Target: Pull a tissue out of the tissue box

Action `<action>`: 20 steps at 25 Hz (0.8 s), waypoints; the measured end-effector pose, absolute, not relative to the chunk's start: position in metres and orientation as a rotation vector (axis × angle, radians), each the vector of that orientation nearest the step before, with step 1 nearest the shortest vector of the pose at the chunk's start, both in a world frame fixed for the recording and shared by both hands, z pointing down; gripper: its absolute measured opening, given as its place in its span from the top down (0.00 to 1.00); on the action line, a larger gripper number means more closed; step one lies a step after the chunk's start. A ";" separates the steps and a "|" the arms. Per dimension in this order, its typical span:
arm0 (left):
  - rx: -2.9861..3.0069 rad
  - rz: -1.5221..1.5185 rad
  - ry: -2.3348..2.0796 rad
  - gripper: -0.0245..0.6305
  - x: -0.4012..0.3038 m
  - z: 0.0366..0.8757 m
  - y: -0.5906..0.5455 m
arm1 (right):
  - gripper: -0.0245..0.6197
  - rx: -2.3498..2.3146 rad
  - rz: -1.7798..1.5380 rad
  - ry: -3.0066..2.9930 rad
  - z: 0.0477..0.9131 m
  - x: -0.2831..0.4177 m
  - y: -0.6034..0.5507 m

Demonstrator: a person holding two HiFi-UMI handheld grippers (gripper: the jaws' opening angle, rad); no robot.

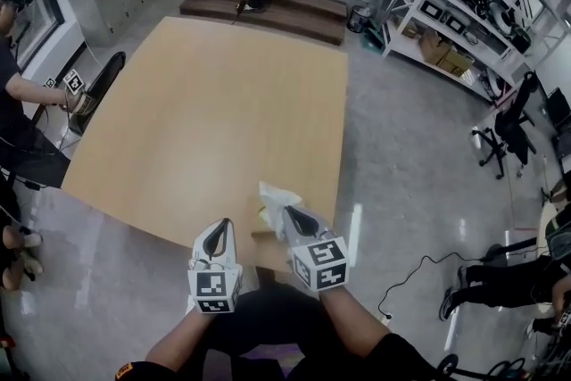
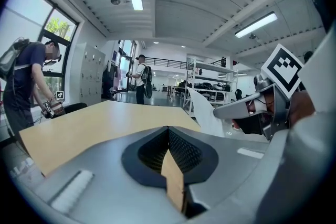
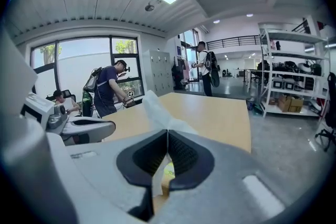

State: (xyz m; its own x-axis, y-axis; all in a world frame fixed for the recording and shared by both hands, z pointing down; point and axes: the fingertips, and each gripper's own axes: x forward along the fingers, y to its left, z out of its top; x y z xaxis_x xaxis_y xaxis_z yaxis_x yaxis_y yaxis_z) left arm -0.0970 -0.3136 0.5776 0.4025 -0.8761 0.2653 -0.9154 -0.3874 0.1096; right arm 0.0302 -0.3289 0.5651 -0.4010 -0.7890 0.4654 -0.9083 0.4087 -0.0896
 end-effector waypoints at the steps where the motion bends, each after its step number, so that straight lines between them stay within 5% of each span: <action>1: 2.430 0.233 -1.577 0.93 -0.101 0.575 -0.309 | 0.96 1.475 0.471 -2.322 0.564 0.027 -0.324; 20: 2.445 0.146 -1.423 0.93 -0.119 0.571 -0.204 | 0.96 1.631 0.410 -2.272 0.535 0.003 -0.193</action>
